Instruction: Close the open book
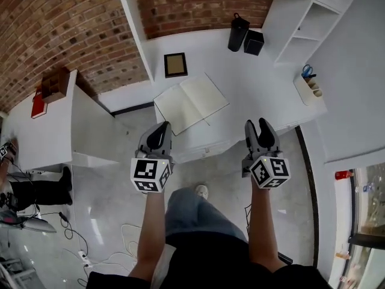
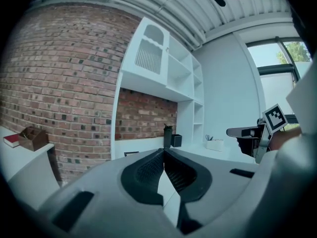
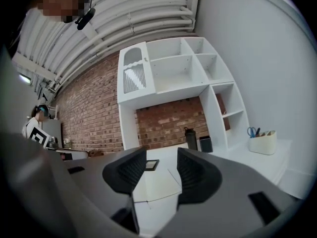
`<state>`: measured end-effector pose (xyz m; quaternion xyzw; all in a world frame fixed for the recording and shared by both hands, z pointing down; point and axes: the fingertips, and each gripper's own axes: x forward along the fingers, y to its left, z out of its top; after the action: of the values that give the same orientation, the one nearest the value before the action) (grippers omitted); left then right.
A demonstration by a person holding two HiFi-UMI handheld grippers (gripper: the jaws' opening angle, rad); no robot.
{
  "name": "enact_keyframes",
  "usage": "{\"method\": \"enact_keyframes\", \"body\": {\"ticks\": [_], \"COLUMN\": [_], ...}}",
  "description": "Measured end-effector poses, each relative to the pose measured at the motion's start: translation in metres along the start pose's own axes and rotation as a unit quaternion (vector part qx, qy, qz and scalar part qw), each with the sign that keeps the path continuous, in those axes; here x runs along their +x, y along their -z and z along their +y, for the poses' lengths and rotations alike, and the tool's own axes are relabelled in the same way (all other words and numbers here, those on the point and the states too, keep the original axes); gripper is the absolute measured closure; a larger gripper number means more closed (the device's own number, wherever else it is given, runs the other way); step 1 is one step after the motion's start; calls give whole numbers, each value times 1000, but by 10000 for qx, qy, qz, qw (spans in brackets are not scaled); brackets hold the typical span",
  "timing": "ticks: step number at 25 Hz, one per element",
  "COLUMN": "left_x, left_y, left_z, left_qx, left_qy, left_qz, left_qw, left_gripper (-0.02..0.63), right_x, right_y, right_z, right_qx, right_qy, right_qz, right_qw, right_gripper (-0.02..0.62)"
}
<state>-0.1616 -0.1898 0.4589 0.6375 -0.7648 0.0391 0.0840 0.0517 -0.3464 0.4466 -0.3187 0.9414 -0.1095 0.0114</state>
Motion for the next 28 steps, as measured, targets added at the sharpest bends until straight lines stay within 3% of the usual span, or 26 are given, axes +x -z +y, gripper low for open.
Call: {"method": "enact_keyframes", "body": {"ticks": [11, 18, 21, 23, 26, 28], "left_x": [9, 6, 2, -3, -10, -15], "left_y": [-12, -14, -8, -5, 2, 8], "left_z": [21, 36, 41, 48, 59, 67], "left_qx": [57, 4, -51, -90, -139, -187], "left_qy": [-96, -206, -296, -376, -497, -597], "left_qz": [-1, -8, 22, 38, 94, 140], "left_qw": [9999, 9998, 9995, 9992, 9986, 9979], "left_gripper": [597, 597, 597, 597, 597, 597], "right_x": [52, 92, 115, 129, 148, 157], "right_y": [-5, -4, -2, 3, 16, 30], "right_z": [24, 35, 49, 64, 92, 114], "right_qx": [-107, -944, -1633, -2123, -2941, -3503], "right_qy": [-378, -878, -1355, -1727, -2288, -2673], "right_qz": [123, 488, 767, 959, 1225, 1386], "right_qw": [9992, 9904, 9742, 9570, 9199, 8869], "right_gripper": [420, 420, 420, 420, 420, 420]}}
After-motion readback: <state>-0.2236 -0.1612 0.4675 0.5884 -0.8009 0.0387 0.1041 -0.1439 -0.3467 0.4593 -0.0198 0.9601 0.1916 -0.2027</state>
